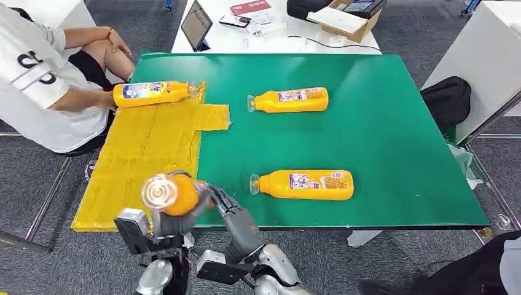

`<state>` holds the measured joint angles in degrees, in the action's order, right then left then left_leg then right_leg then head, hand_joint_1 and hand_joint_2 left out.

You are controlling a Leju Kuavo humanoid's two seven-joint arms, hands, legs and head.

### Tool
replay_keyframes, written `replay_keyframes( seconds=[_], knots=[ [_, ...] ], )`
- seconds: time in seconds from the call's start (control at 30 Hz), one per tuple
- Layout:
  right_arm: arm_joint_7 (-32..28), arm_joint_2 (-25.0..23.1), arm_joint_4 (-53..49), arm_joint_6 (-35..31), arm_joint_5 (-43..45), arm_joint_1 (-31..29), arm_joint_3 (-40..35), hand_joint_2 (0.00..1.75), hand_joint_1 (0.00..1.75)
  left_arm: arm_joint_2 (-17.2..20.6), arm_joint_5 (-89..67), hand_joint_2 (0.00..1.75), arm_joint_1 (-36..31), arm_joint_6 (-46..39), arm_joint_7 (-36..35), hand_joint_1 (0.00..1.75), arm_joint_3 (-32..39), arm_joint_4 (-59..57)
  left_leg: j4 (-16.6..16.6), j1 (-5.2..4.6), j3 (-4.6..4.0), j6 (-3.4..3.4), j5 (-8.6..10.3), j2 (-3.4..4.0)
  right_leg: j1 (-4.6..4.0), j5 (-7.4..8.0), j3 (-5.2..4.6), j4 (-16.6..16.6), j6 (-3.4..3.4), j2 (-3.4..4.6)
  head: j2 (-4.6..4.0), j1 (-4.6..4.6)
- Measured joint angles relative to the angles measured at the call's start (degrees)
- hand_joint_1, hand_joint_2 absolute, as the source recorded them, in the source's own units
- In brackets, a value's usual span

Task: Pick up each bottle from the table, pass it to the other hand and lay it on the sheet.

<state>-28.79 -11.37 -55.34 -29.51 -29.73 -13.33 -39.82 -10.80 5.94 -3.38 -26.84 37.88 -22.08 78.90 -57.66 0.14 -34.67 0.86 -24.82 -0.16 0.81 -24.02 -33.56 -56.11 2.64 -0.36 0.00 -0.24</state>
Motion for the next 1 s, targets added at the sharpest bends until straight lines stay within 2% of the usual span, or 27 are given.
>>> replay_keyframes(
  seconds=[0.27,0.43,0.53,0.7,0.9,1.0],
  knots=[
    [-0.07,0.37,-2.43,-0.29,0.9,0.5,0.0,0.0,0.0,-0.77,1.36,1.75,-2.17,-0.24,-1.42,1.75,4.16,-0.68,0.0,-0.01,0.0,0.0,0.0,0.01,0.01,0.0,0.0,0.0,0.0,0.0,0.0,0.0],
    [-2.45,0.72,-5.41,-3.85,1.12,0.95,0.35,0.0,0.0,-0.76,-4.08,1.75,-4.13,-8.49,1.55,1.75,6.17,-3.11,0.0,-0.01,-0.02,0.0,0.0,-0.01,0.01,0.0,-0.02,0.0,0.0,0.0,0.0,-0.02],
    [-3.72,0.98,-9.58,-6.67,2.08,1.19,0.94,0.0,0.0,-0.59,-13.9,1.75,-7.12,-12.55,1.88,1.75,9.91,-6.61,0.0,0.01,0.0,0.0,0.02,-0.01,-0.01,0.01,-0.02,-0.02,-0.01,0.01,0.0,-0.04],
    [-5.77,1.79,-17.82,-10.03,5.05,1.98,2.43,0.0,0.0,-0.72,-55.15,1.75,-15.34,-13.22,2.1,1.75,26.68,-14.69,0.0,0.04,0.05,-0.06,0.11,0.02,-0.02,0.04,0.01,-0.06,-0.01,0.03,0.0,0.0],
    [-8.04,2.21,-21.56,-10.3,6.65,2.76,3.91,0.0,0.0,-1.51,-72.1,1.75,-20.31,-13.27,1.9,1.75,39.68,-18.65,-0.01,0.03,-0.02,-0.06,0.11,0.03,-0.01,0.04,-0.03,-0.05,0.0,0.02,-0.02,0.0],
    [-8.72,2.19,-22.62,-10.3,7.45,3.09,4.81,0.0,0.0,-1.29,-86.5,1.75,-23.06,-13.27,-4.05,1.75,44.96,-20.98,-0.01,0.03,-0.02,-0.07,0.11,0.05,-0.01,0.04,-0.03,-0.05,0.0,0.04,0.0,0.0]
  ],
)
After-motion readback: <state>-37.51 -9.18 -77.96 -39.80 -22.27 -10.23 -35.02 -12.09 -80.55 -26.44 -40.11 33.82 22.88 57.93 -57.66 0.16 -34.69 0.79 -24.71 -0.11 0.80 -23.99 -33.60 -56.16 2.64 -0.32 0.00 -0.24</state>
